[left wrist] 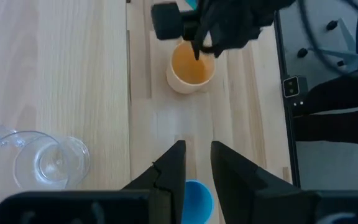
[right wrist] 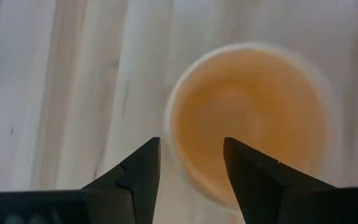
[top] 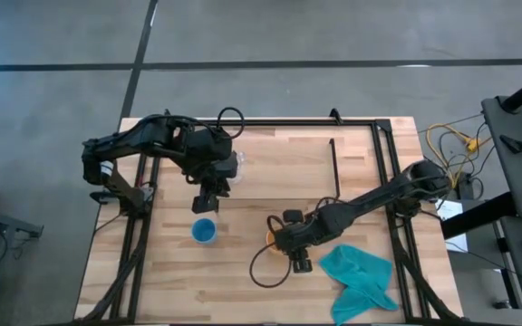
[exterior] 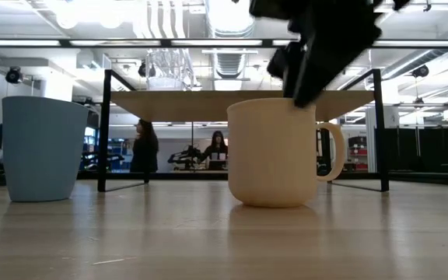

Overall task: Stack small to large cups/mugs on shelf
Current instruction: Put the yellow mug on the shelf

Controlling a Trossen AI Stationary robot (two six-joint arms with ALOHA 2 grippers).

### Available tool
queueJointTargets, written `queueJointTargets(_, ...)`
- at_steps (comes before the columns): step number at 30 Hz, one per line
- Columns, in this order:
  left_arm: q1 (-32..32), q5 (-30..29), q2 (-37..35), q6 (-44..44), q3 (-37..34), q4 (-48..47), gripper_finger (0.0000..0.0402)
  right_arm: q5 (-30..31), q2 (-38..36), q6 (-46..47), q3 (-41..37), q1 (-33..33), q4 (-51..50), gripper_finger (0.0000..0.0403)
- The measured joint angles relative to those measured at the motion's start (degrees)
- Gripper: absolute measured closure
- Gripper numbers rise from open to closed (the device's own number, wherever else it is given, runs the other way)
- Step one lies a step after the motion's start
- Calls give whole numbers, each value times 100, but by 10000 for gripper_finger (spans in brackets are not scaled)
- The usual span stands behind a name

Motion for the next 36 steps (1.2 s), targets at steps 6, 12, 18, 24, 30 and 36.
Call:
queueJointTargets(6,0,-2,-2,2,2,3,340,45,458,7,247,10,2,232)
queueJointTargets(12,0,0,-2,4,2,-1,340,72,643,-4,634,-31,-40,249)
queueJointTargets(18,0,-2,-4,7,2,-44,340,70,657,-4,751,-26,-181,276)
queueJointTargets(24,-4,0,-7,9,2,-41,340,70,840,-1,763,-26,-491,306)
queueJointTargets(30,-4,0,-7,9,2,-42,340,76,769,44,778,-26,-527,378)
queueJointTargets(36,-4,0,-7,9,2,-42,340,518,571,42,1194,-26,-864,389)
